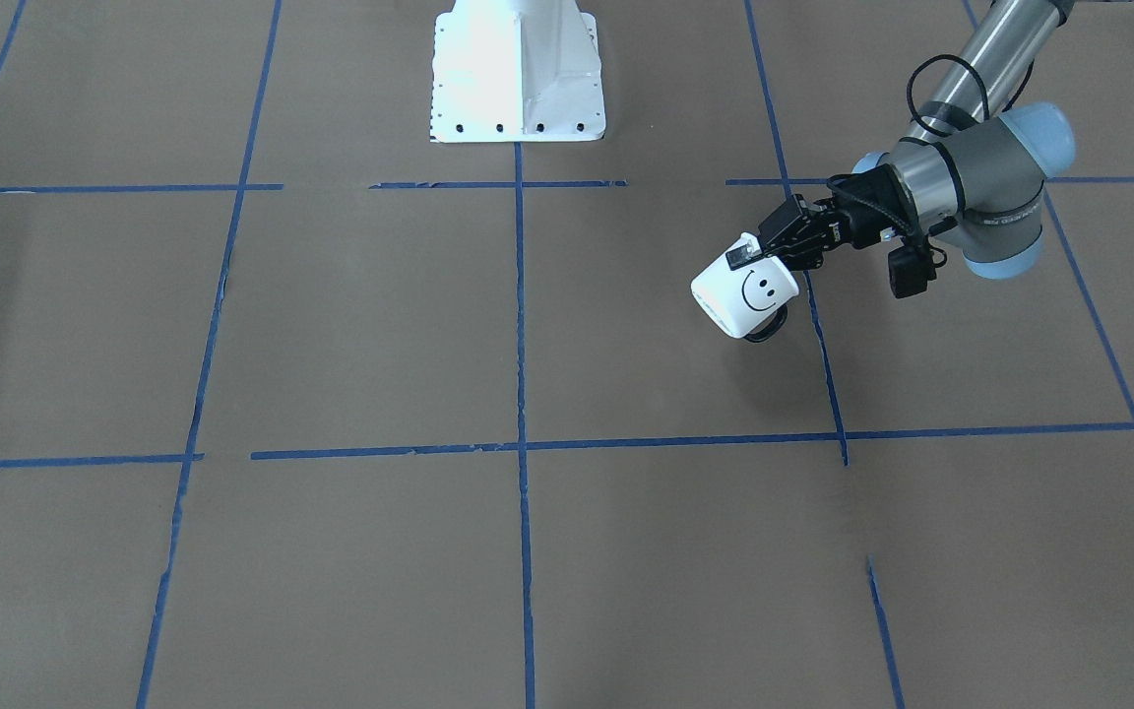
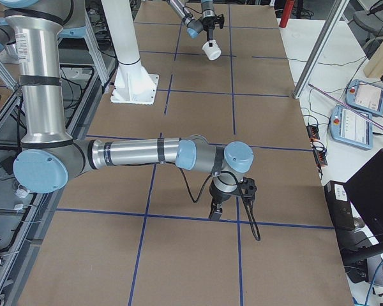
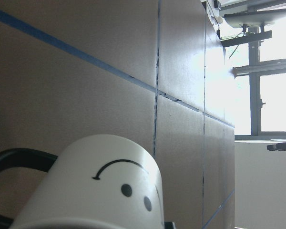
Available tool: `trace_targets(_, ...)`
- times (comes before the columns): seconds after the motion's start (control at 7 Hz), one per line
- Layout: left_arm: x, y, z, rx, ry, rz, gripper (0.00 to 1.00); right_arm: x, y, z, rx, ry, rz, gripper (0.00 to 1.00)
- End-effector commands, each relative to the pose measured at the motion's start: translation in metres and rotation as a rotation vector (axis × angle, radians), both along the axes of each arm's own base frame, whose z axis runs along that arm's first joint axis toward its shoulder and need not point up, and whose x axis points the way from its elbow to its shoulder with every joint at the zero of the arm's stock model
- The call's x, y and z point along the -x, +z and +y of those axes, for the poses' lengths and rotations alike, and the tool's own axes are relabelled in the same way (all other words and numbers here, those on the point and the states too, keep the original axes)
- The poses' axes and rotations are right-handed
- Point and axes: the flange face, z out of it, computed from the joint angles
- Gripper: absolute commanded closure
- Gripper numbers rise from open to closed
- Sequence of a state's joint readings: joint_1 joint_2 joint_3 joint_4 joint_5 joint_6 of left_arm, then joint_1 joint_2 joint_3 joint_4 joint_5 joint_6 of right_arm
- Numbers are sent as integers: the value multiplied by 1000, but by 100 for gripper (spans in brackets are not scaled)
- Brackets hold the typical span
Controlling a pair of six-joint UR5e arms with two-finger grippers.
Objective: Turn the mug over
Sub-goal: 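Lift the mug with the left gripper and rotate it upright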
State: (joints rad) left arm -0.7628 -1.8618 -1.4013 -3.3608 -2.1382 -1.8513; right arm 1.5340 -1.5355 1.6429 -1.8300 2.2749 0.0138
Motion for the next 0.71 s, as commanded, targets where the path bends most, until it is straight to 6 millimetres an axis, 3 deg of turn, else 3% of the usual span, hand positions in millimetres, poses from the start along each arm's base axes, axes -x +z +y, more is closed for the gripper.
trace_targets(0.0,-20,-83,-23,145,90,-181,100,0,0,0,0,0,0,0)
trace_targets(0.14,-32,-123,-34,226,116,-263,100,0,0,0,0,0,0,0)
trace_targets(0.43,-87,-214,-76,428,139,-517,100,0,0,0,0,0,0,0)
trace_targets(0.57,-121,-242,-90,503,156,-598,100,0,0,0,0,0,0,0)
